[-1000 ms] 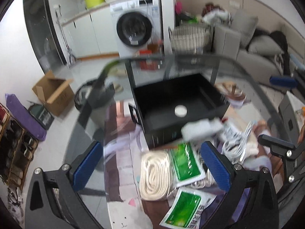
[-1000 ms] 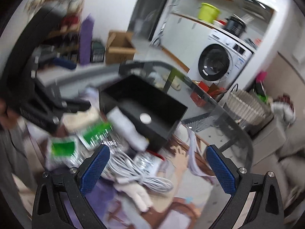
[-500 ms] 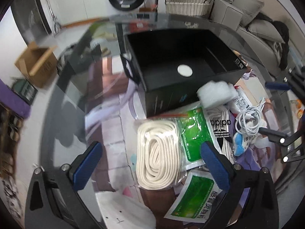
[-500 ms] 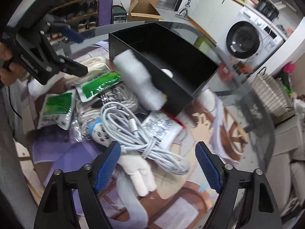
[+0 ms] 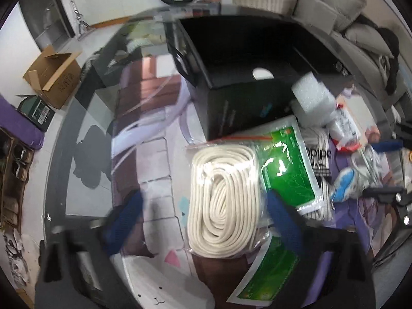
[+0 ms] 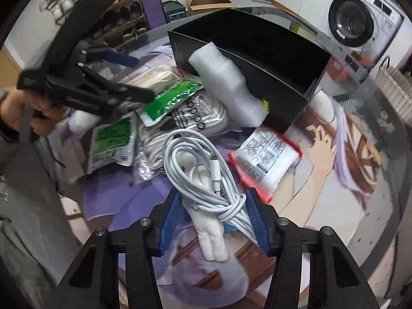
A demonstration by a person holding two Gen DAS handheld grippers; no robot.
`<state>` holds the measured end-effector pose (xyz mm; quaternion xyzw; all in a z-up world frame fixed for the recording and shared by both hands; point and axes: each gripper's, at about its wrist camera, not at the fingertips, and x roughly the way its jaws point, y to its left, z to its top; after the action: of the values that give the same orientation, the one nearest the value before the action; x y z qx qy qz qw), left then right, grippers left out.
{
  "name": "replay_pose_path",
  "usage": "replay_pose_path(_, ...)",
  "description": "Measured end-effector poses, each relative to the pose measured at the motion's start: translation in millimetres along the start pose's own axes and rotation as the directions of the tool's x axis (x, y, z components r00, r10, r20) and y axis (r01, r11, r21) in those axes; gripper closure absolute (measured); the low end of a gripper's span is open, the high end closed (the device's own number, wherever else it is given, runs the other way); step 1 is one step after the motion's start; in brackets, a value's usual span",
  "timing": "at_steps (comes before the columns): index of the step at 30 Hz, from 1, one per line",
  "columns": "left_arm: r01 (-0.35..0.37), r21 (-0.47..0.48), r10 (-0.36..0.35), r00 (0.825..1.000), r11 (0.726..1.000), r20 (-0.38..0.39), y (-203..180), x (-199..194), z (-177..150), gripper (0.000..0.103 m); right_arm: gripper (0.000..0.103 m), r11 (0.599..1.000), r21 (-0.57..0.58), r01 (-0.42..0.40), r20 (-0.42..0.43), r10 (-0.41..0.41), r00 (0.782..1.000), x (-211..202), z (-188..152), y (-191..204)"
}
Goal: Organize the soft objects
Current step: 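Lower the right tool onto the white cable while the left tool lowers onto the bagged rope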
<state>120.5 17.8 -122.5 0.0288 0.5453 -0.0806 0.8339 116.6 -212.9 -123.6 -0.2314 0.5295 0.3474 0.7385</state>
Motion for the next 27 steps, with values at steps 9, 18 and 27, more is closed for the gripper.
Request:
replay_pose_path(9,0.125,0.002,-0.125,0.992,0.992,0.001,0,-8,2,0.063,0.052,0.968,0.167,-0.189,0.131,0.168,0.977,-21,2,-4)
replay_pose_path(18,0.117,0.076,-0.118,0.993,0.99,0.013,-17,-14,-2,0.058,0.048,0.963,0.227,-0.148,0.073,0.134,0.988,-3,9,-8)
replay_pose_path(27,0.115,0.041,-0.115,0.993,0.993,-0.007,-9,-6,-3,0.044,0.036,0.969,0.228,-0.094,0.027,0.09,0.996,16,8,-8)
